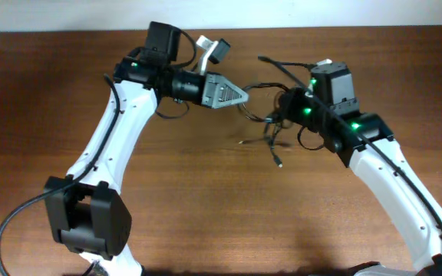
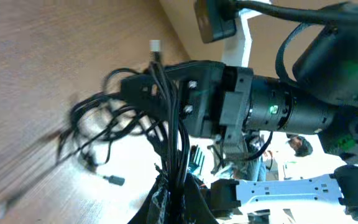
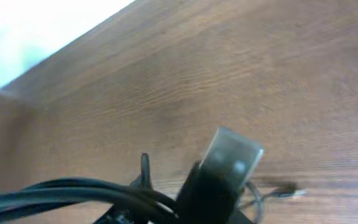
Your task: Untangle cables
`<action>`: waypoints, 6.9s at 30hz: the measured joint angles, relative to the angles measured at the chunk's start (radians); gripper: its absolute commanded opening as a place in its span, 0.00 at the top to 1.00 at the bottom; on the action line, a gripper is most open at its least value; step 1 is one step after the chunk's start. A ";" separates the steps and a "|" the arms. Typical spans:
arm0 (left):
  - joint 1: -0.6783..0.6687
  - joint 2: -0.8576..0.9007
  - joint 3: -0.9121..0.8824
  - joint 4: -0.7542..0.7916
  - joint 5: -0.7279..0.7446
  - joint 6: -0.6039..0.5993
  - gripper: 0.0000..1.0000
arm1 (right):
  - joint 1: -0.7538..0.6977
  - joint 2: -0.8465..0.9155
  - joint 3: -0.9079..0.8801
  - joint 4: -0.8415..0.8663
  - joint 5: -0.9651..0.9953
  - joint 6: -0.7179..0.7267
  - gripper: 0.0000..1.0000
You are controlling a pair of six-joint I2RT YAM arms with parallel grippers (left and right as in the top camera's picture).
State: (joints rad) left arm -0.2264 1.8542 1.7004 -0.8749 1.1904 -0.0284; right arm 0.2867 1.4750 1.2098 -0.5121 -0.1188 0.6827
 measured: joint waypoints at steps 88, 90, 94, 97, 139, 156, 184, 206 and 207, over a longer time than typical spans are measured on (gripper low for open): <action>0.172 0.003 0.021 0.464 -0.101 -0.647 1.00 | 0.065 0.232 0.089 0.102 -0.596 0.116 0.96; 0.184 0.003 0.026 0.303 -0.138 -0.500 1.00 | 0.068 0.188 0.075 0.032 -0.541 0.068 0.96; 0.191 0.000 0.034 0.024 -0.252 -0.272 1.00 | 0.077 0.035 0.050 -0.079 -0.344 -0.036 0.96; 0.191 -0.003 0.037 -0.075 -0.261 -0.160 1.00 | 0.080 -0.055 0.048 -0.103 -0.261 -0.060 0.96; -0.001 -0.014 0.093 -0.021 0.211 0.178 0.95 | -0.170 -0.110 0.158 -0.328 -0.416 -0.297 0.25; -0.001 -0.014 0.093 -0.017 0.143 -0.003 1.00 | -0.074 -0.058 0.157 -0.298 -0.556 -0.660 0.25; 0.013 -0.014 0.099 -0.126 -0.821 -0.200 1.00 | -0.327 -0.244 0.164 -0.365 -0.352 -0.195 0.70; -0.034 -0.014 0.256 -0.061 -0.603 -0.603 1.00 | -0.070 0.133 0.164 -0.276 -0.484 -0.190 0.30; -0.056 -0.014 0.258 -0.116 -0.702 -0.645 1.00 | -0.078 0.133 0.164 -0.304 -0.470 -0.193 0.30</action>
State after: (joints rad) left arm -0.2821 1.8397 1.9583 -0.9905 0.4881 -0.6731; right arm 0.2089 1.6077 1.3743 -0.8165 -0.5888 0.4892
